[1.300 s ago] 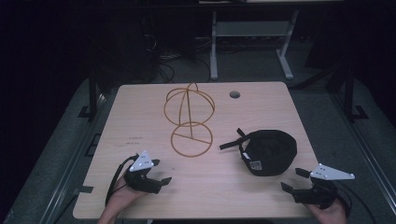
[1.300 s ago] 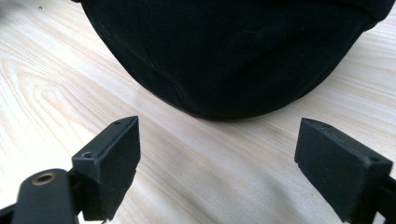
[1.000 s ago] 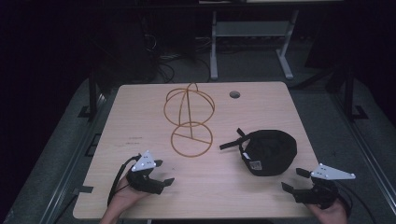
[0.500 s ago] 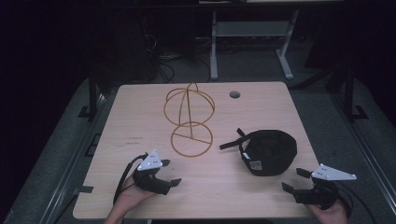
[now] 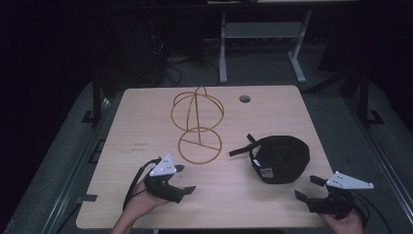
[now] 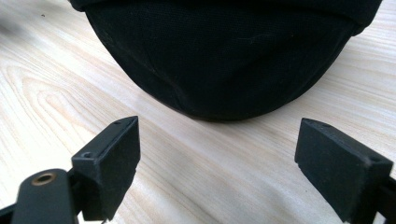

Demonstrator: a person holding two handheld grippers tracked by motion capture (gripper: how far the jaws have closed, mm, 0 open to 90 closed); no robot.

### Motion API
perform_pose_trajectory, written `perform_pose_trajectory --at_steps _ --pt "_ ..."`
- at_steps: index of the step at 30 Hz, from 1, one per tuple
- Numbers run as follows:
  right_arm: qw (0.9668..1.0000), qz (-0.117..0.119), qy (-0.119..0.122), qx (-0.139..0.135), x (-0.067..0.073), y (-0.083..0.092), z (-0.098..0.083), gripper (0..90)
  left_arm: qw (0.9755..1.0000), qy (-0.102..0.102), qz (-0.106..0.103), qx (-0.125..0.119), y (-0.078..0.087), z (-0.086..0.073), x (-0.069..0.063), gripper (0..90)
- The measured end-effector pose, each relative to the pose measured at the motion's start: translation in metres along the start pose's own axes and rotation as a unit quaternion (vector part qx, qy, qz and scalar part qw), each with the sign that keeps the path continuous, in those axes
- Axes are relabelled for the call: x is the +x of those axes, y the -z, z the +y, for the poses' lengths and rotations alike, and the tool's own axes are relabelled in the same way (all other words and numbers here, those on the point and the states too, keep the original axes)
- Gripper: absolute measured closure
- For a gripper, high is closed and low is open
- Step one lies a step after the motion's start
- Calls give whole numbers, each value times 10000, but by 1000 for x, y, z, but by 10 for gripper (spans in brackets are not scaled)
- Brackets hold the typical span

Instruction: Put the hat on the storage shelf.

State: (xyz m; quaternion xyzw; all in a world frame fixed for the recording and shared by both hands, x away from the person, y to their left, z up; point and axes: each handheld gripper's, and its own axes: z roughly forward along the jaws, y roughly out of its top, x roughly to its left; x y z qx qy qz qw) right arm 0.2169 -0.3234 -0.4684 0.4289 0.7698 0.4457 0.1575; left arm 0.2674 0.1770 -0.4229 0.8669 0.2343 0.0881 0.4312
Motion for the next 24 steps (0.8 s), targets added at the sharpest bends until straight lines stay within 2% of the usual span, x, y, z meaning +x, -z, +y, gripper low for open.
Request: perform_pose_trajectory --at_steps 10,20,24 --pt "10000 4 2 -38 0 2 0 138 9992 -298 -247 21 -15 24 -13 193" --pt "10000 9 -25 -54 -1 3 0 139 9966 -629 -520 78 -35 51 -28 198" --pt "10000 14 -30 -67 -1 3 0 139 9958 -709 -568 110 -41 57 -32 200"
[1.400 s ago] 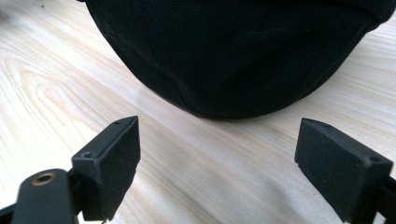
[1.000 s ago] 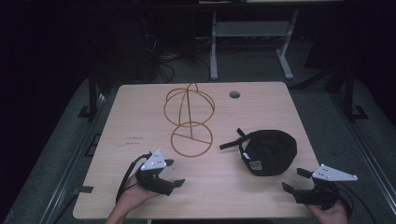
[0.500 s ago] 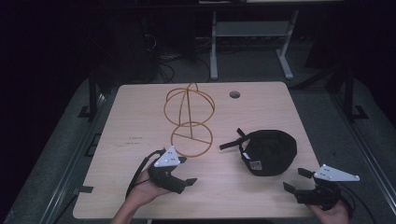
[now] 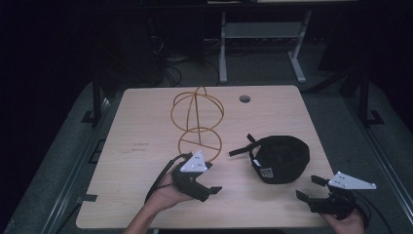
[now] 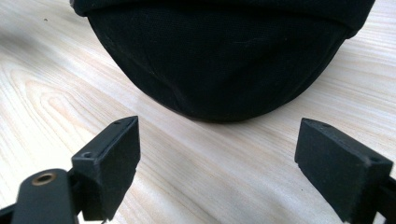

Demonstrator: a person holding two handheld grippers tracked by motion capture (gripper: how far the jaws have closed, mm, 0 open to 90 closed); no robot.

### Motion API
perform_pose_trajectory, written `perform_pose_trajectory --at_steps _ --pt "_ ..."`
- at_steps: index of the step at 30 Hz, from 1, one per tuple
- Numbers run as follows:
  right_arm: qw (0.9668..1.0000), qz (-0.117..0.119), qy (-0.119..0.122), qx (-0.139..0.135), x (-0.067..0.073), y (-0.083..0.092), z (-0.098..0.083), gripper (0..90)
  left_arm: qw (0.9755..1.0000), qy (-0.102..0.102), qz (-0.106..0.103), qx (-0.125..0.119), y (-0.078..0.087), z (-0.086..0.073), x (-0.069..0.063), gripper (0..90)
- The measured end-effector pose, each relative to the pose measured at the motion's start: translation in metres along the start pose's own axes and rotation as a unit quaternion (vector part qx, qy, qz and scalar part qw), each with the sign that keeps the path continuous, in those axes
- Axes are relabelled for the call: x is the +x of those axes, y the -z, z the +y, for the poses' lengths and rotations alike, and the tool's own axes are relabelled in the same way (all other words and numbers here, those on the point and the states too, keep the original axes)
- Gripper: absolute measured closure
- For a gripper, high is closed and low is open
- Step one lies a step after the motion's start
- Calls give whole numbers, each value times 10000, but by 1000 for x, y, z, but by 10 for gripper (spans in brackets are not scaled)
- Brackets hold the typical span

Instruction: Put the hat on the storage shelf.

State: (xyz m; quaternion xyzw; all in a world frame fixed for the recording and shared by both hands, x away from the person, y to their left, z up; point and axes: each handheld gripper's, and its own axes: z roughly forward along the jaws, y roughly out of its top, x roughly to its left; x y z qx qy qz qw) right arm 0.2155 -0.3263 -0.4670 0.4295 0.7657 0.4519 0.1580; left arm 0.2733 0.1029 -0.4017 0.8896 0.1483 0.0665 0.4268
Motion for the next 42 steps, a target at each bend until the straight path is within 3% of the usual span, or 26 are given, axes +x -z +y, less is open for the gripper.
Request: perform_pose_trajectory --at_steps 19,29,42 --pt "10000 38 -15 -56 -1 1 1 139 9984 -426 -381 16 -35 53 -10 219" --pt "10000 53 -27 -79 -2 3 1 139 9957 -671 -630 111 -60 84 -14 233" --pt "9999 83 -15 -100 -2 3 1 139 9916 -927 -807 392 -90 108 -12 297"
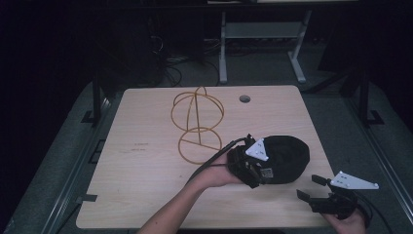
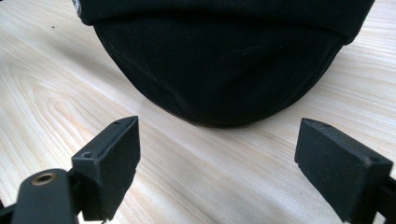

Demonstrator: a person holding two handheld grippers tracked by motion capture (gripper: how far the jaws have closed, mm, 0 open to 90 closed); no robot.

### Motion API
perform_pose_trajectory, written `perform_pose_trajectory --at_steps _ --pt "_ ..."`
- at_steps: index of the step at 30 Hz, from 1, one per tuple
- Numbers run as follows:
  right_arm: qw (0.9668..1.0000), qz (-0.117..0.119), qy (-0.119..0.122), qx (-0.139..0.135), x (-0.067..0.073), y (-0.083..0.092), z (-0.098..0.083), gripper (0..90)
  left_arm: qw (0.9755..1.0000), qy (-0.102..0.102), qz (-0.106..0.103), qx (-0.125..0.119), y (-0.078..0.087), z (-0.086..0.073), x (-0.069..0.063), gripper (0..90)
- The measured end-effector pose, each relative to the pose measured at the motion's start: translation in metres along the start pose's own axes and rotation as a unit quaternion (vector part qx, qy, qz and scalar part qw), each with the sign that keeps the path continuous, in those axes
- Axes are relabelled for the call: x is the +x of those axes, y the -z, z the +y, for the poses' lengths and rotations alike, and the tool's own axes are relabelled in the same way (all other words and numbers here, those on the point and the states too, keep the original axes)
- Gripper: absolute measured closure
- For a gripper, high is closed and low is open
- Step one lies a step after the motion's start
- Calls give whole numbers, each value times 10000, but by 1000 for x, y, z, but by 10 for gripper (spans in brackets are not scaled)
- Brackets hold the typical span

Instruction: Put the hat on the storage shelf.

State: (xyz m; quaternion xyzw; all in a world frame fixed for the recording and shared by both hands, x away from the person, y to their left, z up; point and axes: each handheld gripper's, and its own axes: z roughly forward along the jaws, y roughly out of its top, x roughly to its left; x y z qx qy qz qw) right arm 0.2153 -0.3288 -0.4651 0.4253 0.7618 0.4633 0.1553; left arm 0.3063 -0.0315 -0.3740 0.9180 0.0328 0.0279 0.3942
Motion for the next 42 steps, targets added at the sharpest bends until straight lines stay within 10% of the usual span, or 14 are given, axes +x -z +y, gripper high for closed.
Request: perform_pose_trajectory --at_steps 42 --pt "9999 95 78 40 2 -6 1 139 9957 -309 -605 628 -38 2 12 680"
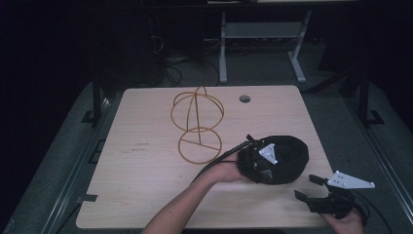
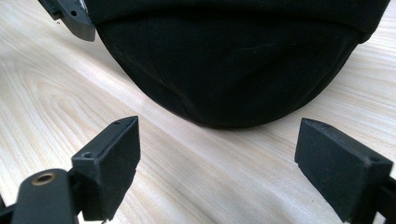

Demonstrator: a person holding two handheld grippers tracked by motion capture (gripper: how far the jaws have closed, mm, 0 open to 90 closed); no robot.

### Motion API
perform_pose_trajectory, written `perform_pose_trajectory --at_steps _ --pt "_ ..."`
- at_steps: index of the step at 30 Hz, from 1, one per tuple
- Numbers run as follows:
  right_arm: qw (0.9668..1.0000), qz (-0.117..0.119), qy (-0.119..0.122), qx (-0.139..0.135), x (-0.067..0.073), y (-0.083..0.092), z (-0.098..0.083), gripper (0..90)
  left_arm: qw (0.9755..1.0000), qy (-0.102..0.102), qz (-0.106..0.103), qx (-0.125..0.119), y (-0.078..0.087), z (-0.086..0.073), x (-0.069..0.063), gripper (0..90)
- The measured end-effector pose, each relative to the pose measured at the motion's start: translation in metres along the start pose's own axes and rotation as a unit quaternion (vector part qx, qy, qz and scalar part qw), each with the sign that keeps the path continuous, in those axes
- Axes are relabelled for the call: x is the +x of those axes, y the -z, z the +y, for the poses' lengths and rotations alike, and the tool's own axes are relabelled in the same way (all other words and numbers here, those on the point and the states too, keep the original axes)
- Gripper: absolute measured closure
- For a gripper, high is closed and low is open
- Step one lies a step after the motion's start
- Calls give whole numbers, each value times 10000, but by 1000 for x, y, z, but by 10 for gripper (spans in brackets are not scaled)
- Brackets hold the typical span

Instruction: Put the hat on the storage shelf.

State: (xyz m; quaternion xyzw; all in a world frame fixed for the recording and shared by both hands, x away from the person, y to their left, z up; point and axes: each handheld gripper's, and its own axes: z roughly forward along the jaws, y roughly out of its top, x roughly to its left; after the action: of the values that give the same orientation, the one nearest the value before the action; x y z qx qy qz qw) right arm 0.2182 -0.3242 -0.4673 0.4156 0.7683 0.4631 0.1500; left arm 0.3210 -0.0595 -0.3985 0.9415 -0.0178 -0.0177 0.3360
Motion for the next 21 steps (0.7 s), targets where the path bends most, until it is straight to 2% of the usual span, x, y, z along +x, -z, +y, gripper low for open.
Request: perform_pose_trajectory --at_steps 8,13,21 --pt "10000 14 14 24 0 -1 0 139 9997 -185 -70 117 -1 5 0 773" --pt "10000 35 22 9 0 -1 0 139 9998 -196 -75 -11 1 9 2 801" --pt "9993 150 4 -350 -3 4 0 139 9993 -147 33 -347 20 24 6 810"
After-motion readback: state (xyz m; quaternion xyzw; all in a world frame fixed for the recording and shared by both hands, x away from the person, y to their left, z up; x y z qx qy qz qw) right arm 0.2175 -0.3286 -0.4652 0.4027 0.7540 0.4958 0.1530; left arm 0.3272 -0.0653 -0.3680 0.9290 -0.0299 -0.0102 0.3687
